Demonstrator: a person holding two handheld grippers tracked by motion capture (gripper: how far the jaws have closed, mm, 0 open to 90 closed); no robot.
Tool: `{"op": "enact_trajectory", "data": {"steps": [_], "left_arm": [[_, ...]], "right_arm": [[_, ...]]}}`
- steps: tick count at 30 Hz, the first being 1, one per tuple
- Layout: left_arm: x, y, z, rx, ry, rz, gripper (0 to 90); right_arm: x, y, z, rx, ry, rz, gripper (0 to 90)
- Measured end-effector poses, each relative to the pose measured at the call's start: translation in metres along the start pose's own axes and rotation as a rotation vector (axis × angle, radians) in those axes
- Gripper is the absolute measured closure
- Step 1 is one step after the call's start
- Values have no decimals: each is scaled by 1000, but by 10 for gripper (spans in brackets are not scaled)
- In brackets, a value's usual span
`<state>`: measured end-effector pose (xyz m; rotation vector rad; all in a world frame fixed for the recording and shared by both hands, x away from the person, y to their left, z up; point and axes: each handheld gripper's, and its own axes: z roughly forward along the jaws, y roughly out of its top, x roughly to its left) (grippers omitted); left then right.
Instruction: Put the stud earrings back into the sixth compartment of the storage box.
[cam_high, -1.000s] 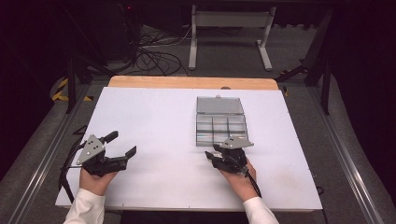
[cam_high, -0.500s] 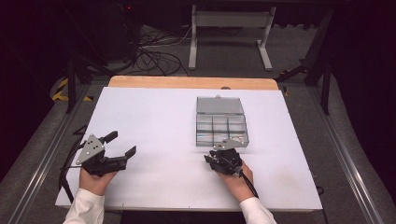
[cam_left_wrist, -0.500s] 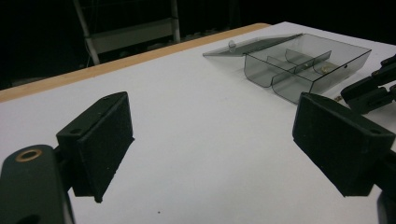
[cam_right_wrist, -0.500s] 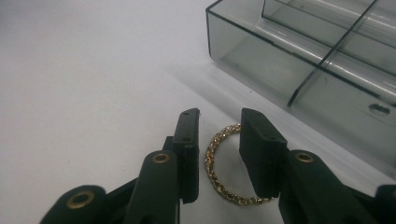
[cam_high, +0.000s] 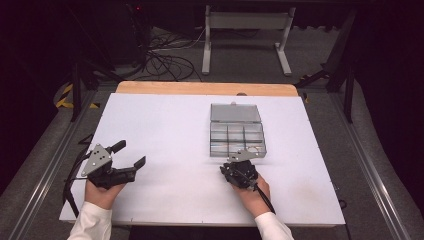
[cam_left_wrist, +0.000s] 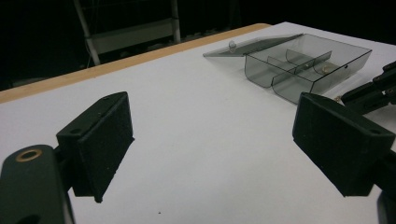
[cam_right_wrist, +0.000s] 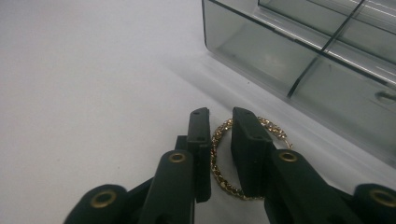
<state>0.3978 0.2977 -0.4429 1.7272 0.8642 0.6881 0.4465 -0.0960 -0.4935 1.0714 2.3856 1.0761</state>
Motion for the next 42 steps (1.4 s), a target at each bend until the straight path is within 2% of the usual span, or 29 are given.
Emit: {"op": "enact_trajectory", "data": {"steps": [2,7,12,15,18,25,42], "left_arm": [[0,0,0,2,-1,0,130],[0,0,0,3,-2,3,130],[0,0,0,0,-1,0,130],[0,0,0,7,-3,4,130],[0,0,0,8,-3,4,130],[0,0,-1,3,-1,-4,131],[0,0,0,-3,-2,-2,131]], "right_arm": [[1,0,0,0,6,-12,863],[0,0,0,3,20,4,867],[-1,1,0,1,26,-5,869],[-3,1,-1,-7,58,-3,869],[-2,2,-3,-23,66,-4,869],[0,3,-5,-33,88,-38,869],[0,9,-17,-96,106,-67,868]]}}
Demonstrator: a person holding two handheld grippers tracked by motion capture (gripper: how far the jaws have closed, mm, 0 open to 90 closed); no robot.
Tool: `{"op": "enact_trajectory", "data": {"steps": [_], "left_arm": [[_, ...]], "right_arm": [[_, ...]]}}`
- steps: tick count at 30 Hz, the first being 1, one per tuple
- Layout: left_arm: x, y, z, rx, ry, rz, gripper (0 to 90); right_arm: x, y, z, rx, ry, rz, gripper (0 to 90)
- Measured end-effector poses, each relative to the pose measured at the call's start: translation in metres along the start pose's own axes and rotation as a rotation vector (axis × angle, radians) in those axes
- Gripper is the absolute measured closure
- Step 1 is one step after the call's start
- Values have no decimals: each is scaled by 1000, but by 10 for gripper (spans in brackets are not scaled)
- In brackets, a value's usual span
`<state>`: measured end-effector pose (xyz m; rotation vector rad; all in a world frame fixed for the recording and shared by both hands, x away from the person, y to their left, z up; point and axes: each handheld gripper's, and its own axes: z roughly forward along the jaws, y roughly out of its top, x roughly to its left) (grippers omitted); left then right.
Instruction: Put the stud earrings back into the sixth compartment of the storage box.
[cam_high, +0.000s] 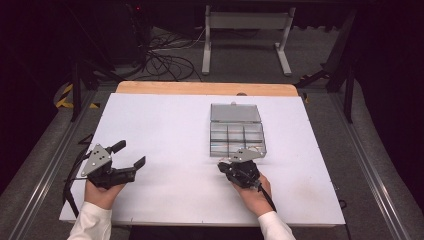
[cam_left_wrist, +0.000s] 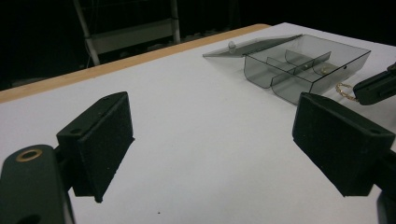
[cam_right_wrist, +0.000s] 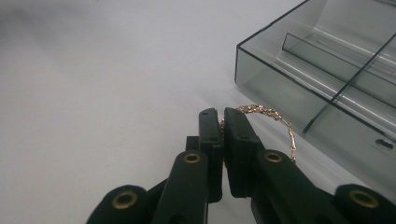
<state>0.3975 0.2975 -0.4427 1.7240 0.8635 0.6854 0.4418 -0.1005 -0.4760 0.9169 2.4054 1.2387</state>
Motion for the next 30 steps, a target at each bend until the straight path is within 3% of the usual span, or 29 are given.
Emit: {"op": "enact_trajectory", "data": {"steps": [14,30], "left_arm": [[0,0,1,3,-3,-1,131],[-1,0,0,-1,-2,2,131]], "right_arm": [[-8,11,-16,-55,-21,3,868],[-22,22,-27,-79,-63,11,868]]}}
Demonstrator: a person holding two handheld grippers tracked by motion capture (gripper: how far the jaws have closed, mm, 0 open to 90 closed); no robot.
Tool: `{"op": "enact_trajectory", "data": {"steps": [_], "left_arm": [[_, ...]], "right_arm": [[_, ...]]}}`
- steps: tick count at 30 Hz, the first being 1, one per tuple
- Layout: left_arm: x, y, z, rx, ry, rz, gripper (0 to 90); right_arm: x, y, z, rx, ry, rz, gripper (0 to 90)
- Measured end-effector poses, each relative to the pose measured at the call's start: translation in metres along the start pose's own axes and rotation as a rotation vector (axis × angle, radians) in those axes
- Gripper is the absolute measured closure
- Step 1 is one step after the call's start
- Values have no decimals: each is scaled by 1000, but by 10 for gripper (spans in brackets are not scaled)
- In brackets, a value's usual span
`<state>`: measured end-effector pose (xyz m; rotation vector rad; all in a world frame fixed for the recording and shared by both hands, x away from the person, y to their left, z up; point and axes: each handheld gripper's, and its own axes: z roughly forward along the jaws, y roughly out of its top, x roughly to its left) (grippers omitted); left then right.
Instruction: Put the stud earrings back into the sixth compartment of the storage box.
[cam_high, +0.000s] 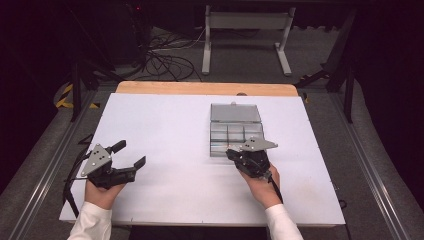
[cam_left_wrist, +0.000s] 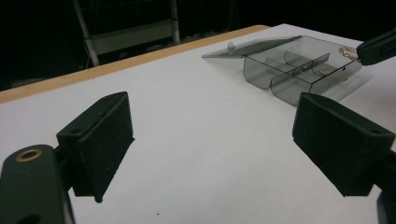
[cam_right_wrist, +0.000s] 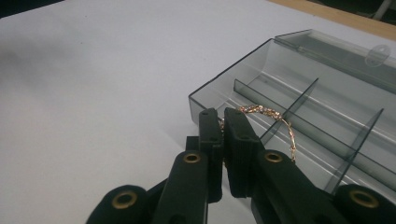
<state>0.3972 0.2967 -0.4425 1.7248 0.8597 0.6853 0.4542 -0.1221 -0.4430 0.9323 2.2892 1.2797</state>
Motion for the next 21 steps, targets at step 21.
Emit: {"op": "enact_trajectory", "data": {"steps": [21], "left_arm": [[0,0,0,2,-2,-3,131]], "right_arm": [[-40,5,-5,17,-101,59,868]]}}
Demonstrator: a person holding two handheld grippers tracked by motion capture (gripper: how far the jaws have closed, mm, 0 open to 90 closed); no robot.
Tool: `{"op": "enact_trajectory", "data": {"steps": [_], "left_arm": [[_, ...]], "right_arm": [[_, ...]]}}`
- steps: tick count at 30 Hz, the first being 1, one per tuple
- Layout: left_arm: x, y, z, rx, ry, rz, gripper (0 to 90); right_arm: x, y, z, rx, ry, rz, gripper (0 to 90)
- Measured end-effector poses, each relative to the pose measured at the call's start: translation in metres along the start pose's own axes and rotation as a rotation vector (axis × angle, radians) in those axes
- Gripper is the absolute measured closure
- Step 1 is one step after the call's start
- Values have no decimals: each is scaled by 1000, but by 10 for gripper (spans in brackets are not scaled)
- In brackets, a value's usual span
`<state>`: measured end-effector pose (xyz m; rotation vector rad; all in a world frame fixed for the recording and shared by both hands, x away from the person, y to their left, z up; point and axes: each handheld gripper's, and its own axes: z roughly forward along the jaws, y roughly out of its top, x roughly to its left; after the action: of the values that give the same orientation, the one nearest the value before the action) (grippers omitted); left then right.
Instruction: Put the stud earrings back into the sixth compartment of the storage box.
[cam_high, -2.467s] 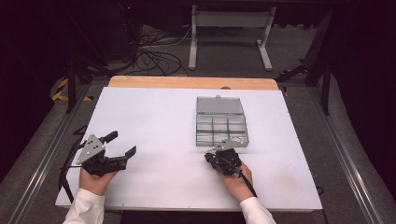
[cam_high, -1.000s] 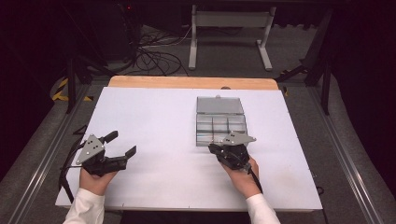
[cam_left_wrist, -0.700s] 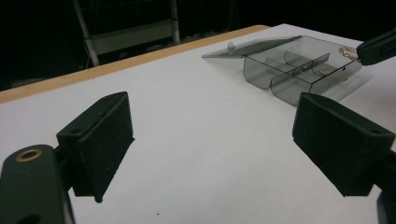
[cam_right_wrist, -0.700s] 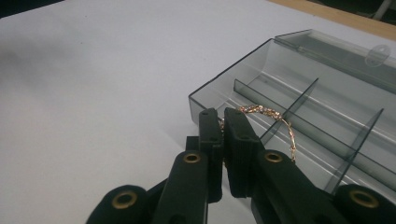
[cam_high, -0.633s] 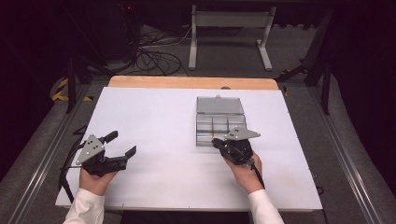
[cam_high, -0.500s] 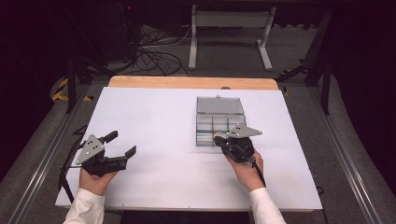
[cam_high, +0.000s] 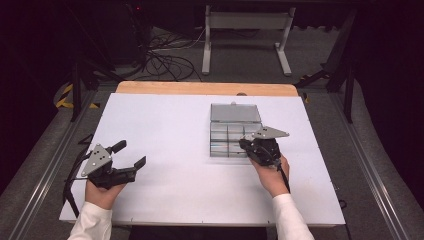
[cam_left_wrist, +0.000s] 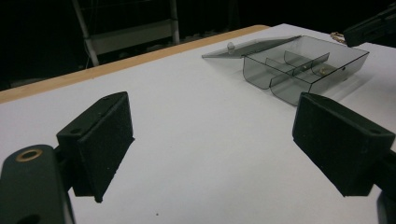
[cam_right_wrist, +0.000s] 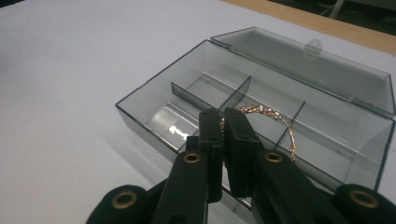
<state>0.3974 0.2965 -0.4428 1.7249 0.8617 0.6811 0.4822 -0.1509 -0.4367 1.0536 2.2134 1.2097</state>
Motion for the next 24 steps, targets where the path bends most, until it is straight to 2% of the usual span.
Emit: {"op": "enact_trajectory", "data": {"steps": [7,24], "left_arm": [[0,0,0,-1,4,1,131],[0,-1,1,5,3,-3,131]], "right_arm": [[-13,-3,2,20,-30,25,867],[-28,-16,9,65,-84,69,866]]}}
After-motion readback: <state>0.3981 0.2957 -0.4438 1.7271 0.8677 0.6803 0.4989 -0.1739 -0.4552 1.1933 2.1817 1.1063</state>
